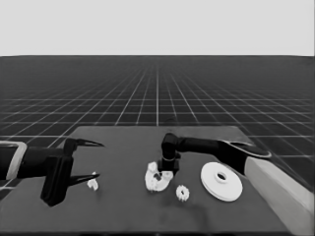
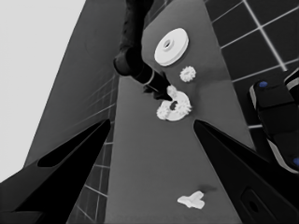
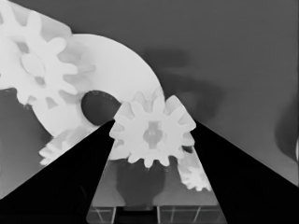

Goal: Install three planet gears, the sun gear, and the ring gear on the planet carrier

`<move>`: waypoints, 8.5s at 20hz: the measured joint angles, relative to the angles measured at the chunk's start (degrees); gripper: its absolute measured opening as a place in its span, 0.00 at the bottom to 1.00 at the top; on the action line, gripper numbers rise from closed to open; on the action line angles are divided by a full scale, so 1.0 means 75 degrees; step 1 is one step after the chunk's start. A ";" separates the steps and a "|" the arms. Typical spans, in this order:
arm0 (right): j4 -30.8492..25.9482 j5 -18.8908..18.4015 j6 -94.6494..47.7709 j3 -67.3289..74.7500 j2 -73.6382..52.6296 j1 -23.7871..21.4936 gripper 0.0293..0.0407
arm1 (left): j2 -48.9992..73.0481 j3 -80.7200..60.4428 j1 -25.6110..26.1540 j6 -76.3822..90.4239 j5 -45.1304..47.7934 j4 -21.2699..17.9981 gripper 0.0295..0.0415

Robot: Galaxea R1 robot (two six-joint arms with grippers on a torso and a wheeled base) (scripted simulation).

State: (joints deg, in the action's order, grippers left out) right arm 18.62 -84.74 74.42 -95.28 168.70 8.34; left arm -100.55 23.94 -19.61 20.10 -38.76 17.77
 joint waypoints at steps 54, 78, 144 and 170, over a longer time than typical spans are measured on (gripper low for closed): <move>-0.0282 -0.0680 0.1877 0.4248 -0.2251 -0.0378 0.15 | 0.0000 0.0000 0.0000 0.0000 0.0000 0.0000 0.75; -0.0417 -0.0177 0.0170 -0.0866 0.1078 -0.0441 0.15 | 0.0000 0.0000 0.0000 0.0000 0.0000 0.0000 0.75; -0.0386 -0.0162 0.5000 -0.0905 0.1072 -0.0295 0.14 | 0.0000 0.0000 0.0000 0.0000 0.0000 0.0000 0.75; -0.0385 -0.0162 0.7080 -0.0905 0.1072 -0.0296 0.14 | 0.0000 0.0000 0.0000 0.0000 0.0000 0.0000 0.75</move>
State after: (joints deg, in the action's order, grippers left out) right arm 15.73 -85.96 127.51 -102.07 176.75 6.12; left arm -100.55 23.94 -19.61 20.10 -38.76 17.77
